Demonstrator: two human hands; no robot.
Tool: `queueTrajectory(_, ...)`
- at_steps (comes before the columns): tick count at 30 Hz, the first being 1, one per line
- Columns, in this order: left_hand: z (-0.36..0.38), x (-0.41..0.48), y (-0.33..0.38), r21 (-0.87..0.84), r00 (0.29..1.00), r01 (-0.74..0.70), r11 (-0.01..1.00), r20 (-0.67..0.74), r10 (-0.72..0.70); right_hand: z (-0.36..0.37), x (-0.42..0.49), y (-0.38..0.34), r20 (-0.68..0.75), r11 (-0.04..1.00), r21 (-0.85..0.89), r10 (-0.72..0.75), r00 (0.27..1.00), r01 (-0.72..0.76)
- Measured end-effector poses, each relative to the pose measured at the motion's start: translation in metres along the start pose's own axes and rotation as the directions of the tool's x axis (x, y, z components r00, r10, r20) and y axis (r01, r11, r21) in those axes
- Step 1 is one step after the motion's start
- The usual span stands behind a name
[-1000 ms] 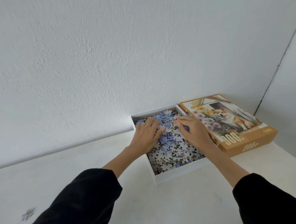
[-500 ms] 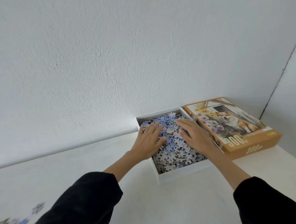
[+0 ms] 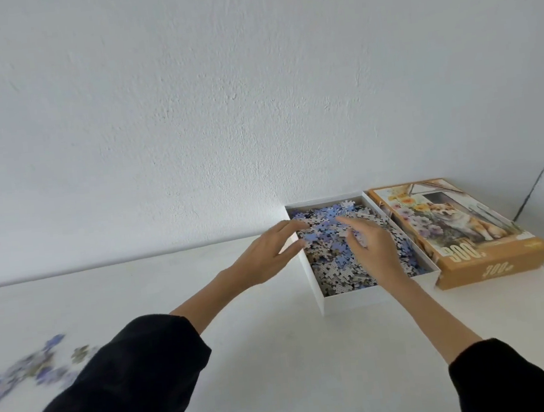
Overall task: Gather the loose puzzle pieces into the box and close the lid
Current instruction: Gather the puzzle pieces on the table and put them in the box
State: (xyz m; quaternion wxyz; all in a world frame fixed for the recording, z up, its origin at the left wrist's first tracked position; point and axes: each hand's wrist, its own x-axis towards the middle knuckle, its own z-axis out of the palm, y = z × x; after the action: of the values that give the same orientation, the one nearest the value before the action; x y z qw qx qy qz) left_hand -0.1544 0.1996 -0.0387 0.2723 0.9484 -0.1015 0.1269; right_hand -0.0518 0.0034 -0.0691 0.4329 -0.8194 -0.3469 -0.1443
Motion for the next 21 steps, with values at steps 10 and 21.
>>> queueTrajectory(10, -0.048, -0.134, -0.032, 0.029, 0.975, 0.180, 0.983, -0.138, -0.174, 0.066, -0.036, -0.114, 0.108, 0.990, 0.107, -0.101, 0.989, 0.089)
queueTrajectory(21, -0.107, -0.274, -0.069, 0.056, 0.937, 0.333, 0.941, -0.132, -0.324, 0.161, -0.090, -0.211, 0.253, 0.987, 0.148, -0.106, 0.962, 0.070)
